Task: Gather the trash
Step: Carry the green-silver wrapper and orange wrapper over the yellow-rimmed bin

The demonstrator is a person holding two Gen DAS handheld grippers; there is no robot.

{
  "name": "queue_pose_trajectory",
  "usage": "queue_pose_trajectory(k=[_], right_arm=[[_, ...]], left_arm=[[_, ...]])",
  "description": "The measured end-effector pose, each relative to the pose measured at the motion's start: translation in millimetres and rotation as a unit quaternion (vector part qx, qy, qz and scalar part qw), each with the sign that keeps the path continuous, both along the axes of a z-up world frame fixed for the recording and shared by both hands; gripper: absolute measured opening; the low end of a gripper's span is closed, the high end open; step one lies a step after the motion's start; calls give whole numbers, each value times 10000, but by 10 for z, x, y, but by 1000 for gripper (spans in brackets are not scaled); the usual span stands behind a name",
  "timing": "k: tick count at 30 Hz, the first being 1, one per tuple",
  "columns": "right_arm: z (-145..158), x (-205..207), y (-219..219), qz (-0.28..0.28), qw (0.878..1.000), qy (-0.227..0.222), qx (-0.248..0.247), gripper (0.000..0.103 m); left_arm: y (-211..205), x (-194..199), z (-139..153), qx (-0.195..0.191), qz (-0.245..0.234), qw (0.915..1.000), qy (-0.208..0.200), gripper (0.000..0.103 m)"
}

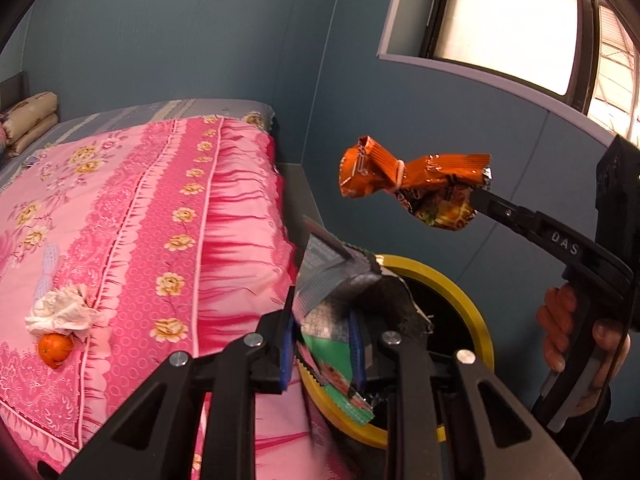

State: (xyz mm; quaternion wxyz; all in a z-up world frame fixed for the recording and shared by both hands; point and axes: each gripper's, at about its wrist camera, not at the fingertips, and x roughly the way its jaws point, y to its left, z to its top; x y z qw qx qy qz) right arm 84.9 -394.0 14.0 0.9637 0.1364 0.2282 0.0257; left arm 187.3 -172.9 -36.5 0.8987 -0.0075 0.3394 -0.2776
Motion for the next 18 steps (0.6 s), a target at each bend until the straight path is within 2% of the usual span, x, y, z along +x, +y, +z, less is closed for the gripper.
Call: queue_pose_trajectory(k=[13, 18], right_arm=[[-325, 41, -261, -206, 9983, 525, 124, 1], [-418, 48, -333, -210, 9976, 628, 205, 1]], left_arm=[[-375, -70, -362, 168, -476, 9972, 548, 21], [-487, -95, -415, 270, -583, 9962, 582, 21]])
